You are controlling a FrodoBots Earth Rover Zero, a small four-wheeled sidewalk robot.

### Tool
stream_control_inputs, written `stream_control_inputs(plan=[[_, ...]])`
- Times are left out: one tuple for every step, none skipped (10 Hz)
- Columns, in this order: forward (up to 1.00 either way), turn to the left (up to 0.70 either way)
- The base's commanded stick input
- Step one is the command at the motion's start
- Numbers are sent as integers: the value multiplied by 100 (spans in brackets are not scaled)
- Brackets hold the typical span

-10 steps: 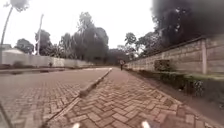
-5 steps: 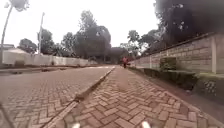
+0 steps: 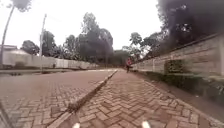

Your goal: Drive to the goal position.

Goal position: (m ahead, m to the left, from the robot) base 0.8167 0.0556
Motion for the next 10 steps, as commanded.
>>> stream_control_inputs(plan=[[66, -6], [64, -11], [62, -16], [60, -22], [58, -27], [56, -32], [55, -38], [53, -43], [51, -48], [50, -50]])
